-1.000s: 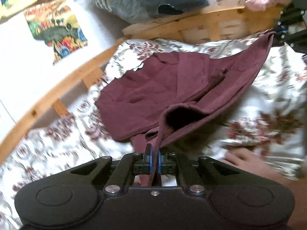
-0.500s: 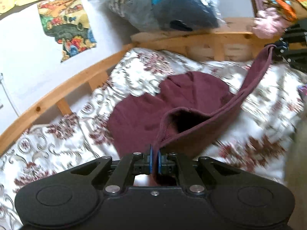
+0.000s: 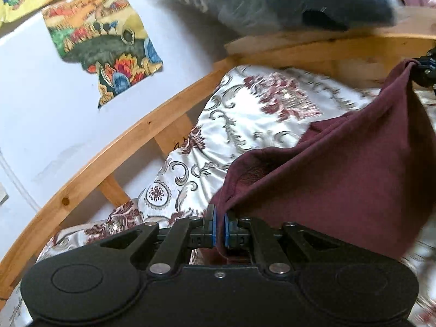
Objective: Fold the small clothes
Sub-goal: 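Grasp the hem with the left tool while the right tool lifts the hem, then carry the hem over the body toward the collar with both tools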
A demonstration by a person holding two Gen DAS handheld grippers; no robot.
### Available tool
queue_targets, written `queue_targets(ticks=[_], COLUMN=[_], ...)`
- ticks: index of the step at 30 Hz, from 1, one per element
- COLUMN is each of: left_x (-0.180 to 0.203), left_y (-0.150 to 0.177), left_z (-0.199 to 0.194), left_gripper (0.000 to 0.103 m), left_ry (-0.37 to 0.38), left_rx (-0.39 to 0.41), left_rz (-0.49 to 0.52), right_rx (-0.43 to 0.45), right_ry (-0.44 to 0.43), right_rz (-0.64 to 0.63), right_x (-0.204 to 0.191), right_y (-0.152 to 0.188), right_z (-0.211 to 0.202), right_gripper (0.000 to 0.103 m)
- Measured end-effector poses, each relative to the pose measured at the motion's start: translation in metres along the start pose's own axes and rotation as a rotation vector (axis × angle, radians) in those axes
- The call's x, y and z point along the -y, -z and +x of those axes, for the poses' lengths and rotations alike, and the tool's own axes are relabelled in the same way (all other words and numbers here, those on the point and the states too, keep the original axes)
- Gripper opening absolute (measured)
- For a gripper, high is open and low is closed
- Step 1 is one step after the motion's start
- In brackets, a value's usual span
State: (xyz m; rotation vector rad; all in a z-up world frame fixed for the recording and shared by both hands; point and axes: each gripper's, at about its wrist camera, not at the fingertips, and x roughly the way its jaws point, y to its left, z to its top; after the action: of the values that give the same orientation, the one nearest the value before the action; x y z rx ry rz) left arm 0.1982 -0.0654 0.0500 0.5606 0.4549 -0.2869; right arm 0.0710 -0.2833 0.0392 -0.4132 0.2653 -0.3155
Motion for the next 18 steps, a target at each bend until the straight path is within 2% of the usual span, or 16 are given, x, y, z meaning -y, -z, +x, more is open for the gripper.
queue_targets(ticks=[5, 9, 15, 18], left_x=[0.004, 0.007, 0.011, 0.010], left_y=[0.002, 0.010, 0.023, 0.023], left_z=[0.068, 0.103, 0.130, 0.138], left_gripper=[0.006, 0.006, 0.007, 0.009], left_ry=[-0.018, -0.011, 0.001, 0.004], left_rx=[-0.068, -0.131, -0.222, -0.243], left_rz=[0.022, 0.013, -0.016, -0.052], right_rx=[-0.052, -0.070, -0.114, -0.114], right_ry=[-0.024, -0.041, -0.061, -0.054], right_rz=[0.013, 0.010, 0.048, 0.030], right_x=[-0.016, -0.026, -0.039, -0.043], right_y=[0.004, 0.014, 0.029, 0.031], right_z=[0.061, 0.087, 0.110, 0.113], right_gripper=[0.007, 0.007, 0.007, 0.011])
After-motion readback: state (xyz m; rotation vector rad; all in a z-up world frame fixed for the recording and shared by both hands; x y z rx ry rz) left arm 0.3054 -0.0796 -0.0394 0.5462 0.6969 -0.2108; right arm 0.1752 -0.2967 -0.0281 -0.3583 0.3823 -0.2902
